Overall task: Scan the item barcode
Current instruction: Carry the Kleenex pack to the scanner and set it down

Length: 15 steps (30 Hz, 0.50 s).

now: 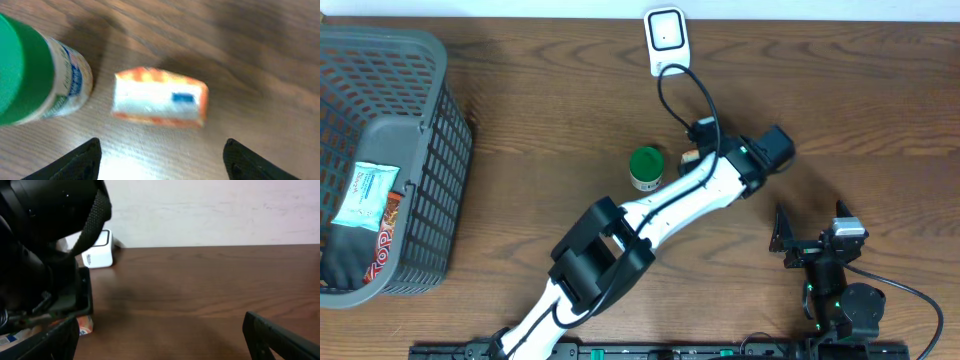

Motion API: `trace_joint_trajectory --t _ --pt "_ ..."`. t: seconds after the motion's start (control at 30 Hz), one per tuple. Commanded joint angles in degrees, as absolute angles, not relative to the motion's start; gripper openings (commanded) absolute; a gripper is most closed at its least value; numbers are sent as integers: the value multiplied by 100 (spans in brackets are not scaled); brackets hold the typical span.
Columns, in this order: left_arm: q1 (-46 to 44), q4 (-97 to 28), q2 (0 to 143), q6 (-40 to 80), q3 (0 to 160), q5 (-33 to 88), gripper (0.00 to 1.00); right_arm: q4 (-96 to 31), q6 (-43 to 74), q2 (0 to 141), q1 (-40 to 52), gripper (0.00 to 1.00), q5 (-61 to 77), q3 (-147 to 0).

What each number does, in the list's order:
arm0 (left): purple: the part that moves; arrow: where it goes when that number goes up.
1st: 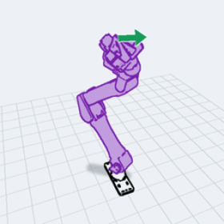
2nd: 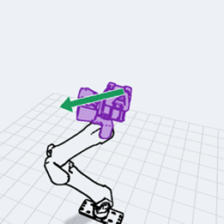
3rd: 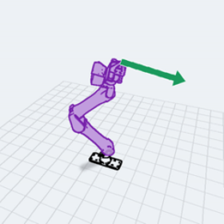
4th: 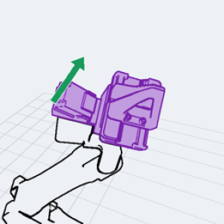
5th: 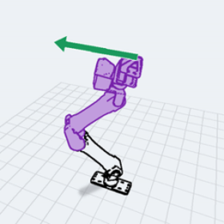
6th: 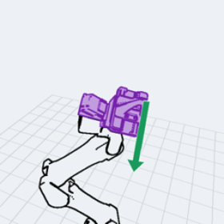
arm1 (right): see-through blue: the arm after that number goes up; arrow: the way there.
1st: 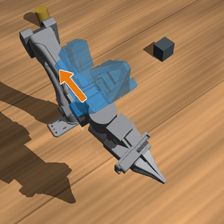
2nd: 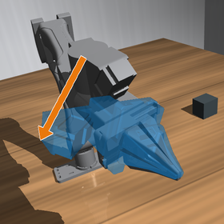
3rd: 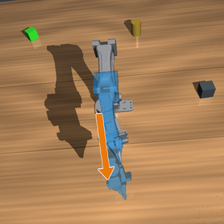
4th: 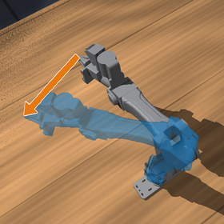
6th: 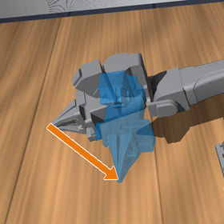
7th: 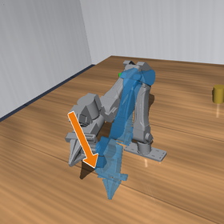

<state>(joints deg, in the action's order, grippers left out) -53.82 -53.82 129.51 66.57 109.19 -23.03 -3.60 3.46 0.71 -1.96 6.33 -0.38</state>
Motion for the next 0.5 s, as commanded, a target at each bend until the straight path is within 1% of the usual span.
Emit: trace_joint_trajectory --t 0.0,0.1,0.17,0.2,0.23,0.27,0.33,0.4,0.47 --pt "-5422 -5433 12722 5972 11015 -2434 81 -377 403 49 -134 99 607 -32" --pt "-5231 -5433 12252 5194 11244 -2569 85 -377 403 49 -134 99 607 -32" --pt "-5004 -5433 11778 4624 11472 -2626 90 -377 403 49 -134 99 607 -32" --pt "-4873 -5428 11552 4392 11574 -2665 96 -377 403 49 -134 99 607 -32" --pt "-4705 -5428 11301 4125 11697 -2672 100 -377 403 49 -134 99 607 -32" --pt "-4460 -5433 11017 3811 11856 -2668 98 -377 403 49 -134 99 607 -32" --pt "-3854 -5461 10466 3332 12132 -2661 98 -377 403 49 -134 99 607 -32" --pt "-3092 -5614 9981 3159 12357 -2655 98 -377 403 49 -134 99 607 -32" --pt "-2121 -5839 9533 3151 12433 -2543 98 -377 403 49 -134 99 607 -32"
